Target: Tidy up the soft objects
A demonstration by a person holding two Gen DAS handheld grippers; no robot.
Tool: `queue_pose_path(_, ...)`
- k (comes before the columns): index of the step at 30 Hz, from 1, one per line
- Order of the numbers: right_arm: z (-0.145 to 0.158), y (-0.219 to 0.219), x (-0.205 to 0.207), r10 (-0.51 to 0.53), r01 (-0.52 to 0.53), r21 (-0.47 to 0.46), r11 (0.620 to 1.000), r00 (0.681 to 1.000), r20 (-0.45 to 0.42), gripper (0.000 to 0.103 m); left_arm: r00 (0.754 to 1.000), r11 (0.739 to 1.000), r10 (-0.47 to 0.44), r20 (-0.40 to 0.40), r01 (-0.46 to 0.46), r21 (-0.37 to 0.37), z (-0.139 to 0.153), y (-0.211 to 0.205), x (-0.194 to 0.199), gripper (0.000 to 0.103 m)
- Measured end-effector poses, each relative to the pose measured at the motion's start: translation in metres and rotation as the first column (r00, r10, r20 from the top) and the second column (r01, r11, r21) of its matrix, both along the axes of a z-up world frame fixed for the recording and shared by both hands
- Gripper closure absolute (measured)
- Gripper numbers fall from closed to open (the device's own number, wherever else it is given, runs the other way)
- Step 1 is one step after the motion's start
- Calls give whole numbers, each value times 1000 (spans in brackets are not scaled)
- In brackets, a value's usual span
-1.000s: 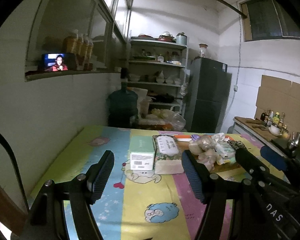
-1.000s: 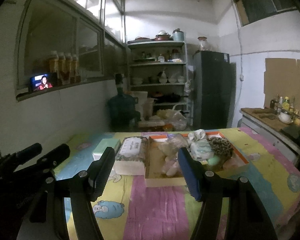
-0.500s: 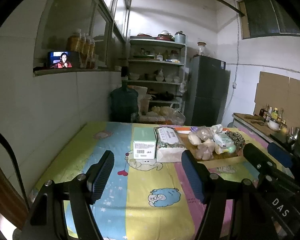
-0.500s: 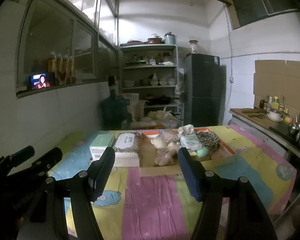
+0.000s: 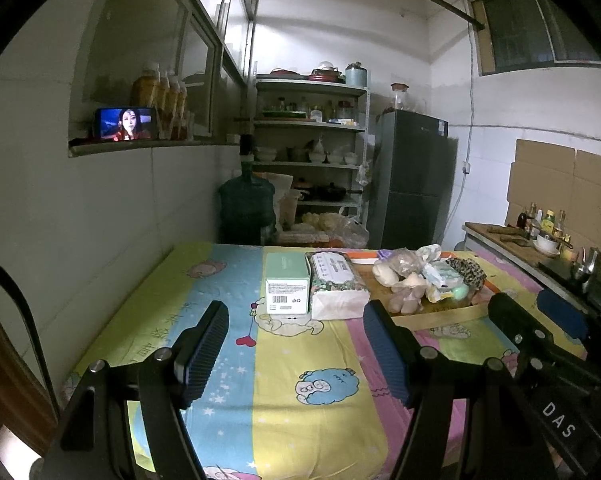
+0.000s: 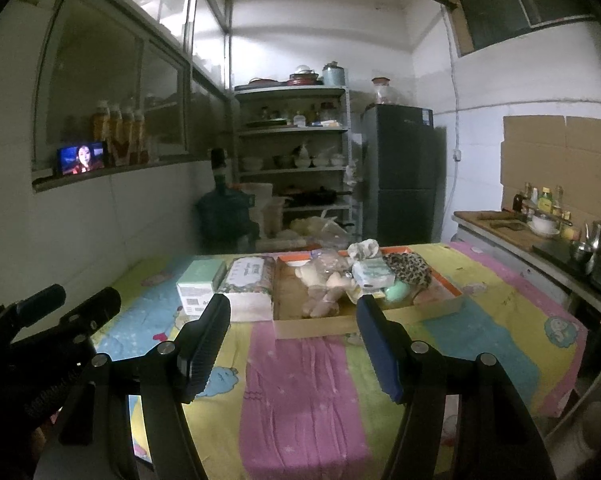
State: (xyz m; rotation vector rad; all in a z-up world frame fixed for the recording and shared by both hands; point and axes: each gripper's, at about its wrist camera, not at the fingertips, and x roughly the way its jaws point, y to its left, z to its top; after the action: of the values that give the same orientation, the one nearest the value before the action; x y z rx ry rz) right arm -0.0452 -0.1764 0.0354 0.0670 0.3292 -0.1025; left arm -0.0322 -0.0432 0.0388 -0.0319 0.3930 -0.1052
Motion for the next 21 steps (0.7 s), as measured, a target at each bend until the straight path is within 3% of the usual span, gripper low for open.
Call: queue_pose_path(21,-1,-1,-1,1,-1,-2,1000,1000,1,36,1000,1000,0,-3,0,1,1,-1,-1,34)
